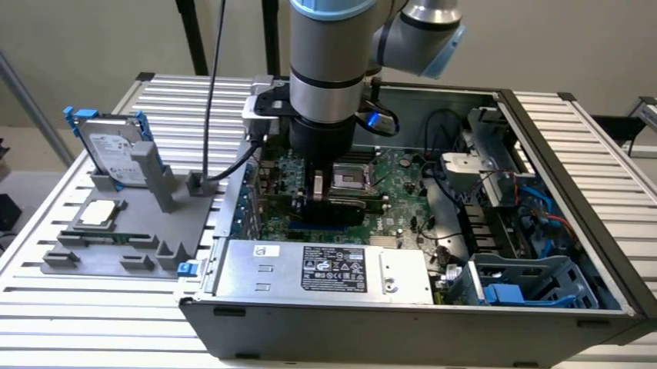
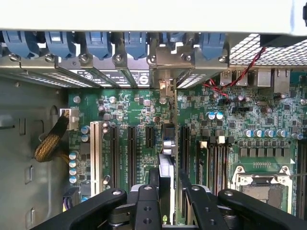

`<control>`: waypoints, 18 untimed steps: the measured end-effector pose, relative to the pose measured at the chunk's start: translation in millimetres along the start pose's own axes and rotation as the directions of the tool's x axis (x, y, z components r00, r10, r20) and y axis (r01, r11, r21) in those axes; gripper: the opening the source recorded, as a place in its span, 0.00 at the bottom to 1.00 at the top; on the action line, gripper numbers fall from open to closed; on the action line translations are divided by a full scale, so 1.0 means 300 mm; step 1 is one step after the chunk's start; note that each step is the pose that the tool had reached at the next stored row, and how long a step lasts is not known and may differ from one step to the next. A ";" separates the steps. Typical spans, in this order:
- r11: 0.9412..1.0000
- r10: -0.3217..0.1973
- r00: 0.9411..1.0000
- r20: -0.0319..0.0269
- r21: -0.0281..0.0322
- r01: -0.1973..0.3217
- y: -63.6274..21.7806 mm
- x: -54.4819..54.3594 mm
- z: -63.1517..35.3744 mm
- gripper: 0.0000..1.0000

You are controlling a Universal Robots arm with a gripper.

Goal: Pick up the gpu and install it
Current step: 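Press down on the gpu until it lock into place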

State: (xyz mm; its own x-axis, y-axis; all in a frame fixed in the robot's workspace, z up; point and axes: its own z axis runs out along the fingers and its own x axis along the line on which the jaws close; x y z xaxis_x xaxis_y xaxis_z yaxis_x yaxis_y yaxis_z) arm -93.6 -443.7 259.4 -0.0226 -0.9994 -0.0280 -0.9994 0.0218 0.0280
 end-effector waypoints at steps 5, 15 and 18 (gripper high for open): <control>1.000 -0.012 1.000 -0.001 -0.001 0.012 0.000 0.000 -0.003 0.26; 1.000 -0.012 1.000 -0.001 -0.001 0.012 0.003 0.000 0.002 0.26; 1.000 -0.012 1.000 -0.001 -0.002 0.012 0.004 0.000 0.004 0.26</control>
State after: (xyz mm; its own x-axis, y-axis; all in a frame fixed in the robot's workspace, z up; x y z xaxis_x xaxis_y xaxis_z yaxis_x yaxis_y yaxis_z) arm -94.8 -443.7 258.2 -0.0104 -0.9996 -0.0273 -0.9995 0.0096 0.0296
